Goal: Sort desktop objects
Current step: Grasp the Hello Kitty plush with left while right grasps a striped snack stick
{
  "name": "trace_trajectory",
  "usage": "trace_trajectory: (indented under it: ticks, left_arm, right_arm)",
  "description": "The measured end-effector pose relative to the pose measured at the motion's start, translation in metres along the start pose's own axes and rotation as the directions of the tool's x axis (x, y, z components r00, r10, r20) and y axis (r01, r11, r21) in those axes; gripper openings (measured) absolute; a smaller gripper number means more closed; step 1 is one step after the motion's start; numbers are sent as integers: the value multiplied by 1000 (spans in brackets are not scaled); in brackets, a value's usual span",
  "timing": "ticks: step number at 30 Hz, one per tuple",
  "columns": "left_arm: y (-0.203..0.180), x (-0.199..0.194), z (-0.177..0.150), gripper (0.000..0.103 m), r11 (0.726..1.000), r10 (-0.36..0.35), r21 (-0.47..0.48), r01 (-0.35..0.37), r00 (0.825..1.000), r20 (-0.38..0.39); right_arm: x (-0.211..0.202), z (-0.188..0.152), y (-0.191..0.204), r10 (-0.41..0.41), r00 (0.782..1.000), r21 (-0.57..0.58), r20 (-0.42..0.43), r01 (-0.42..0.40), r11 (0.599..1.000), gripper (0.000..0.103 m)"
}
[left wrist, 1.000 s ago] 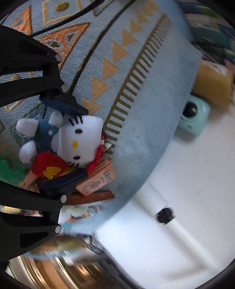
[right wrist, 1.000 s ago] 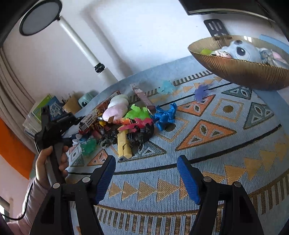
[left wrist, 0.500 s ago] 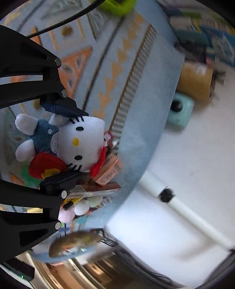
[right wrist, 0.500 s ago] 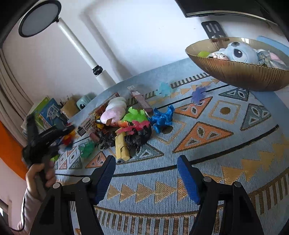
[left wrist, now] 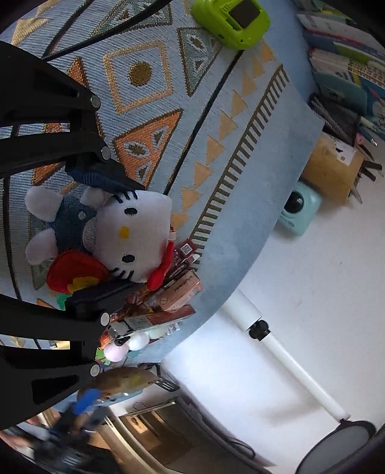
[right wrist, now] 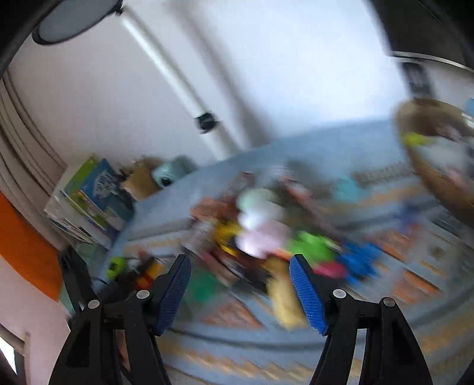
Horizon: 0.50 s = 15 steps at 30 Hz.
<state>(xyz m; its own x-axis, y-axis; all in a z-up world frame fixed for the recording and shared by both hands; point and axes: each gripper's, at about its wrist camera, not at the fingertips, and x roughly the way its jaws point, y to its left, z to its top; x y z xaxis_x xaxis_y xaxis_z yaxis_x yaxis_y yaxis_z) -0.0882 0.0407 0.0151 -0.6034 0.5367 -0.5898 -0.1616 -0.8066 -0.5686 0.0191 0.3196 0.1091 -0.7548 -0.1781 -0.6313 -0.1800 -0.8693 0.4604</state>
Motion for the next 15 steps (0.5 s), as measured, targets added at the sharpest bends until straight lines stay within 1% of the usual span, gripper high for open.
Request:
trace_trajectory:
  ticks: [1,2,4,6,8,9,11,13,15]
  left_arm:
    - [-1,0,0,52,1000,-3,3,3,1000,-2]
    - [0,0,0,52,1000,-6,2,6,1000,-3]
    - [4,0,0,52,1000,-16,-10,16,1000,-10]
    - [8,-1,1,52,999,-26,-33,25,1000,-13]
    - [12,-1,3,52,999,-21,-49,20,1000,-13]
    - [12,-1,3,52,999,-16,-52,16,1000,-13]
    - [13,-1,4,52,998,-24,-59,23,1000,-17]
    - [12,-1,4,52,998,-31,-59,30,999,-20]
    - [11,-1,4,52,998,-30,-49,29,999,-20]
  right_arm:
    - [12,6,8,4,1000,-4,-13,-4,1000,53]
    - [28,12,18,-10,999,-12,-34,10,1000,46]
    - [64,22,29,-30,996,11,-79,31,999,45]
    - [88,28,37,-39,995,22,-93,41,999,45]
    - [101,32,43,-80,994,6,-79,80,997,45]
    - [109,35,46,-122,990,-2,-69,122,993,45]
    - [123,37,48,-187,979,-6,-76,187,982,45]
    - [137,38,46,-188,977,10,-100,190,982,46]
    - [144,38,45,-216,972,-14,-92,215,976,46]
